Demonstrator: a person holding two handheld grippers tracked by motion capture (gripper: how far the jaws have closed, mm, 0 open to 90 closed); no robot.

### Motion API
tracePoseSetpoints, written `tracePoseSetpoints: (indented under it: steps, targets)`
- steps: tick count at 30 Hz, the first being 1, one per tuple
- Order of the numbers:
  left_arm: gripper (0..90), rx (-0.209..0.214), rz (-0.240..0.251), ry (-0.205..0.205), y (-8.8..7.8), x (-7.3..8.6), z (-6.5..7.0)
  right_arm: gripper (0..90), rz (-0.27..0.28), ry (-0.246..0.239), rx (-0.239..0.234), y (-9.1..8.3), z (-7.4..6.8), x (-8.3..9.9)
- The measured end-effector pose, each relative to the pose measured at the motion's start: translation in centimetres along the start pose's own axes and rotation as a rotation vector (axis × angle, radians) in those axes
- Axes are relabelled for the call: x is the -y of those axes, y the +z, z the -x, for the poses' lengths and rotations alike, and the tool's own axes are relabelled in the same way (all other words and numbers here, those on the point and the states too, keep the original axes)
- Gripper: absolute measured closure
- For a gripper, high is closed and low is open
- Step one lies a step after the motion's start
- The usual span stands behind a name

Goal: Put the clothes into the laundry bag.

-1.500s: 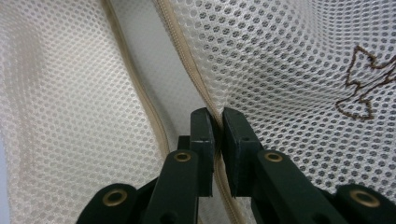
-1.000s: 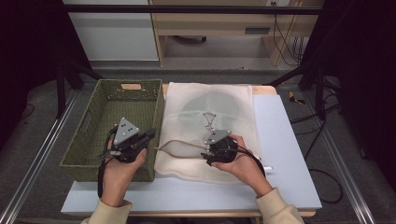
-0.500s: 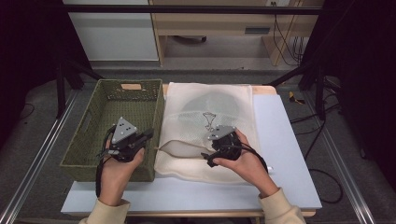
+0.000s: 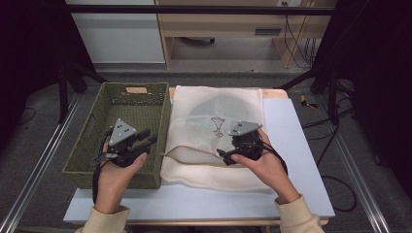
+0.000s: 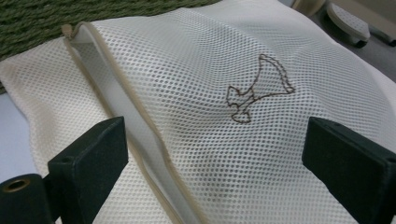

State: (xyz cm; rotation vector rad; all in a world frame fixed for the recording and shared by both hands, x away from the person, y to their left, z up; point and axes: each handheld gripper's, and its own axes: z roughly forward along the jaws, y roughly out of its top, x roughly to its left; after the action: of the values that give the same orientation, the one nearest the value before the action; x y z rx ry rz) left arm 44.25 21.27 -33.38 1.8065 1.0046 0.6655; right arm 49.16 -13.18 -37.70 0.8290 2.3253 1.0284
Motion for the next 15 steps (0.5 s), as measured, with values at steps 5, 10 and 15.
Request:
tracePoseSetpoints:
  steps: [5, 10, 15]
  targets:
    - [31.7, -0.032, 0.021, -0.005, -0.7, -0.6, -0.5, 7.3, 0.011, 0.041, 0.042, -0.9, 0.8, -0.1]
    - [18.1, -0.041, 0.004, 0.012, -1.6, -1.1, -1.1, 6.6, 0.055, 0.086, 0.075, -2.2, 1.9, -0.3]
    - [13.2, -0.05, 0.011, 0.0, -2.4, -1.4, -1.6, 6.4, 0.09, 0.123, 0.101, -3.4, 2.9, -0.4]
